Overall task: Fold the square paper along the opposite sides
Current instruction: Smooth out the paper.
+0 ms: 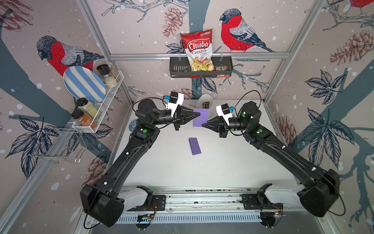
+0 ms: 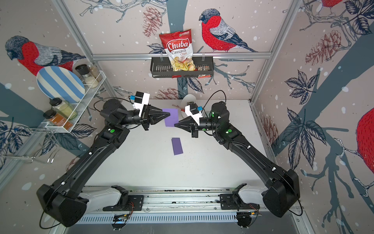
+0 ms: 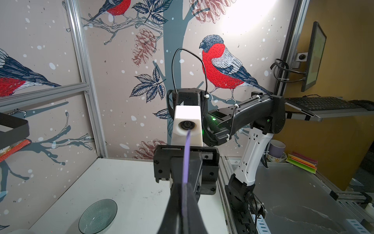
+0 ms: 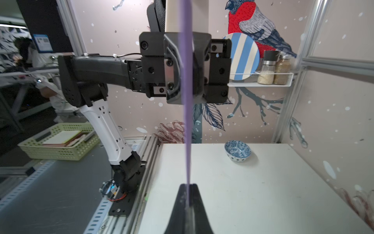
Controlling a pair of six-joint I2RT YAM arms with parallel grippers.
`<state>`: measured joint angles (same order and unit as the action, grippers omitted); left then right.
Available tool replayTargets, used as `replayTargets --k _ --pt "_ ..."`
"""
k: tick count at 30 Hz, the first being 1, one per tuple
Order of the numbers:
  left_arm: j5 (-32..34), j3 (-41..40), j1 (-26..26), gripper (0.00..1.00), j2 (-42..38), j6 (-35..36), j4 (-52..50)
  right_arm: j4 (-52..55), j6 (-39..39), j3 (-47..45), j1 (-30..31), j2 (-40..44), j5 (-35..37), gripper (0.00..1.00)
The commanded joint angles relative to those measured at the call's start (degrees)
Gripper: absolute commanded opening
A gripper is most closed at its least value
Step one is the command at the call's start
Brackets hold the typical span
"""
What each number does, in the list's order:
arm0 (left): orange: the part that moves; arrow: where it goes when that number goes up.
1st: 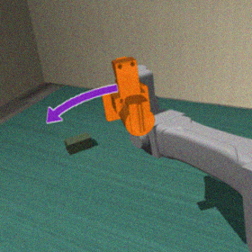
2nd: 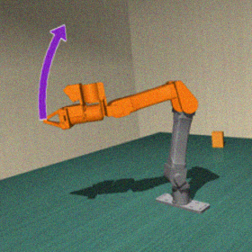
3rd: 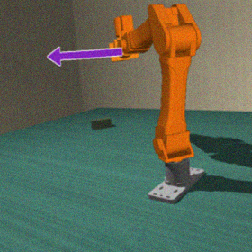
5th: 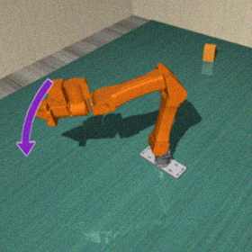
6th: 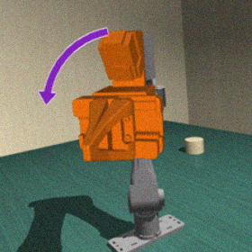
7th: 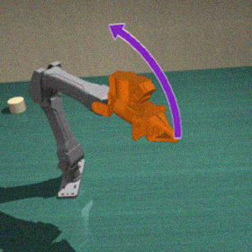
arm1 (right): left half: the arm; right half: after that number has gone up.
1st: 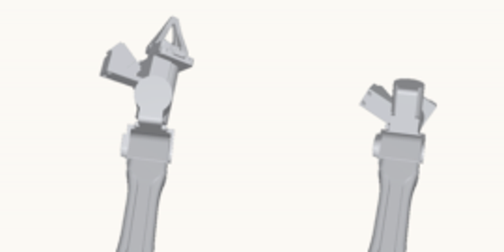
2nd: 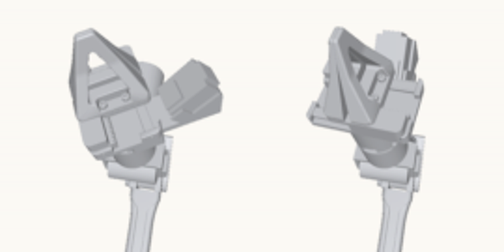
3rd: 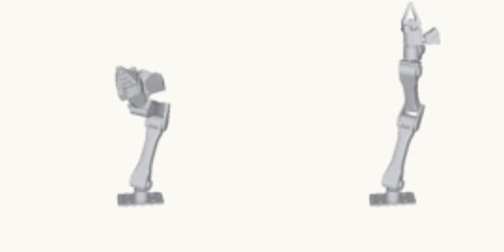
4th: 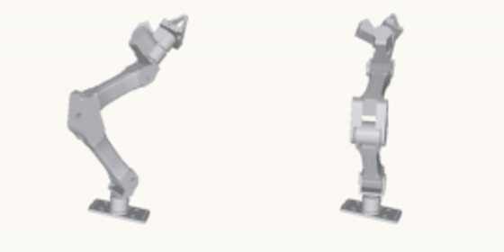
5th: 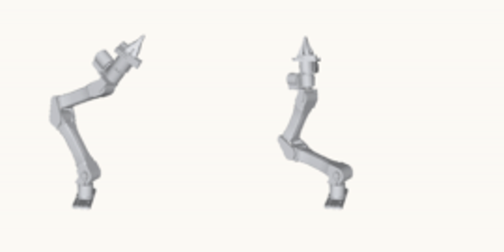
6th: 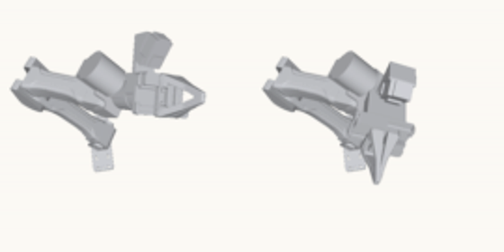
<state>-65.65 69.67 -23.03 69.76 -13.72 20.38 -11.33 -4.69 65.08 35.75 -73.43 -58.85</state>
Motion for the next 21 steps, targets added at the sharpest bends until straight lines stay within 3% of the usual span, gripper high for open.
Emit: replayTargets --k 1,4,6,7,9,15,16,17,18,20,21 --pt "0.17 0.22 0.17 0.0 -0.41 -0.76 2.93 -0.14 -0.28 -0.35 0.2 0.48 -0.22 0.0" --pt "0.17 0.11 0.17 0.0 -0.7 -0.91 3.1 -0.18 -0.1 -0.57 0.38 0.73 0.81 0.02" --pt "0.26 -0.05 0.17 0.0 -0.87 -0.95 3.25 -0.01 -0.36 -0.82 0.48 0.82 0.51 0.17" --pt "0.33 0.02 0.11 0.0 -0.92 -1.03 3.21 -0.08 -0.41 -0.92 0.51 0.81 0.57 0.18" --pt "0.34 -0.06 0.16 0.0 -1.07 -1.05 3.25 -0.18 -0.11 -1.01 0.55 0.74 0.84 0.0" --pt "0.43 -0.23 0.18 0.0 -1.37 -0.84 3.21 -0.53 0.12 -1.41 0.64 1.09 1.57 0.0" --pt "0.42 -0.18 0.17 0.0 -1.3 -0.83 3.15 -0.53 0.04 -1.44 0.64 1.17 1.55 0.11" --pt "0.43 -0.18 0.17 0.0 -1.37 -0.82 3.1 -0.53 0.03 -1.53 0.68 1.12 1.59 0.15" --pt "0.43 -0.25 0.17 0.0 -1.36 -0.74 3.13 -0.47 0.07 -1.53 0.71 1.1 1.61 0.14" --pt "0.48 -0.31 0.17 0.0 -1.45 -0.73 3.17 -0.3 0.04 -1.62 0.59 1.09 1.8 0.0" --pt "0.44 -0.28 0.17 0.0 -1.45 -0.75 3.09 -0.19 -0.05 -1.7 0.64 1.04 1.52 0.0"
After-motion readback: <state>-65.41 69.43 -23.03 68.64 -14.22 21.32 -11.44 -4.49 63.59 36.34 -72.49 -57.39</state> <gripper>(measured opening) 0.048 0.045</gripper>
